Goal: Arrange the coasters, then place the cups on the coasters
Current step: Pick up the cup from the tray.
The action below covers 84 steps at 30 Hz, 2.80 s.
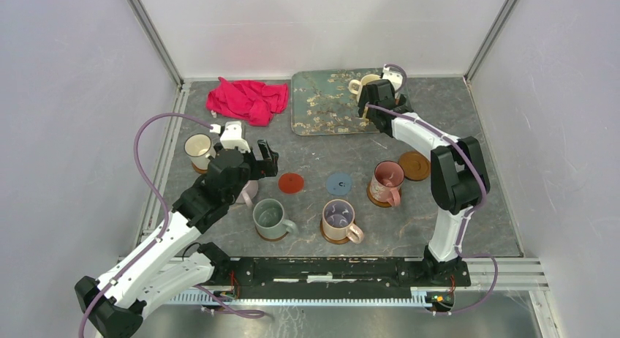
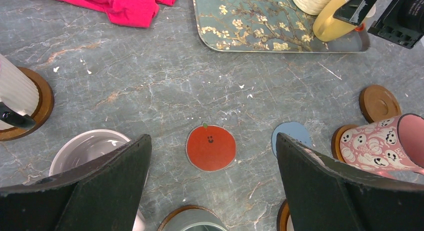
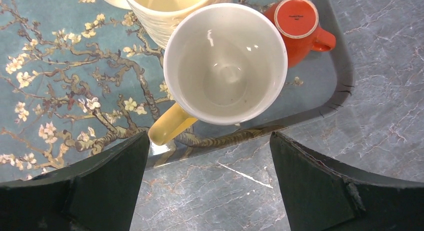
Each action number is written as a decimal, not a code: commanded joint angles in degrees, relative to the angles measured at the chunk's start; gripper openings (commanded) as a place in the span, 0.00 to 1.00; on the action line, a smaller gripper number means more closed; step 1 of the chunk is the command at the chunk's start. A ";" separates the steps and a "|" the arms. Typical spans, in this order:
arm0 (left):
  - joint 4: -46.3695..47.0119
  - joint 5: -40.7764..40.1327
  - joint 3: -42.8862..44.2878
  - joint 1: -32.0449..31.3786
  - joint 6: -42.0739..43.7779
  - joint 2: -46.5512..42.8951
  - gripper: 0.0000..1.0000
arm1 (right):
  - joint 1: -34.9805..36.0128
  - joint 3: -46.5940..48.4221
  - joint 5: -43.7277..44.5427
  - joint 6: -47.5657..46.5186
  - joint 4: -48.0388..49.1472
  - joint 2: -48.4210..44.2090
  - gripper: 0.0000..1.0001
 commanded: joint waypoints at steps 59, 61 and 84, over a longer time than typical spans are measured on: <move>1.63 -0.14 -0.04 0.19 -0.63 -0.61 1.00 | -2.47 -0.27 -8.11 -5.77 2.38 3.17 0.30; 1.73 -0.09 -0.03 0.19 -0.63 -0.60 1.00 | -2.50 0.09 -7.89 -6.20 2.14 3.48 0.32; 1.55 -0.27 -0.01 0.19 -0.62 -0.87 1.00 | -2.36 1.12 -5.50 -14.01 2.48 -1.37 0.00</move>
